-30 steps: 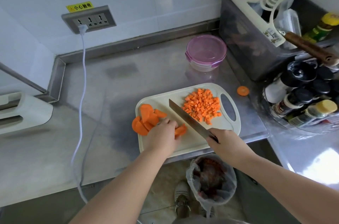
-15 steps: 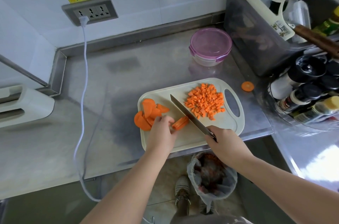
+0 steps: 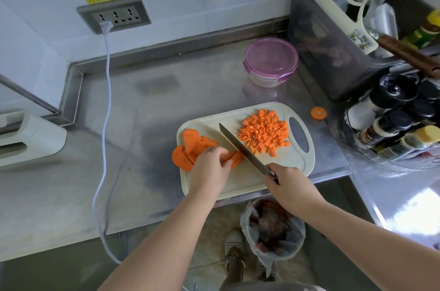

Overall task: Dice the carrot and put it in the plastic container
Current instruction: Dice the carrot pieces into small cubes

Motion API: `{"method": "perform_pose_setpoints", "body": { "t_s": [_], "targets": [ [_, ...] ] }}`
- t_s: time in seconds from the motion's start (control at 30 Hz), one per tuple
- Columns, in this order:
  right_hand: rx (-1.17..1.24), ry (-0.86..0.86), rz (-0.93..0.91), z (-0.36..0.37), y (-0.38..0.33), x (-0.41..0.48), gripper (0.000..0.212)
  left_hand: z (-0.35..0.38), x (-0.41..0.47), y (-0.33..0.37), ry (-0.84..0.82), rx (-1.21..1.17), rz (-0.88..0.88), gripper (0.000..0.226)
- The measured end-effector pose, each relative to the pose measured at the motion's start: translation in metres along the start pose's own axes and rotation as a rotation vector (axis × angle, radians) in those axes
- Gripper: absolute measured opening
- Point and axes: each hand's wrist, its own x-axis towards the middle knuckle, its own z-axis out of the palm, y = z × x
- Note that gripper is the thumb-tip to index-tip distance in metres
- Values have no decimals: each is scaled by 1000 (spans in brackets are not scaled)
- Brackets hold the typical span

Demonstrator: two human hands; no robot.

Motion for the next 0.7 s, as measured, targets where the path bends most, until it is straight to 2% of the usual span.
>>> {"method": "perform_pose_setpoints", "body": {
  "t_s": [0.17,0.43,0.7],
  "targets": [
    [17,-5,0,3,-2,-2,29,5,-1,0,-60,256,101,32],
    [41,3,-5,5,-5,1,22,10,5,4,19,179,56,23],
    [5,1,-25,7,-6,-2,26,9,6,7,-41,198,-21,29]
  ]
}}
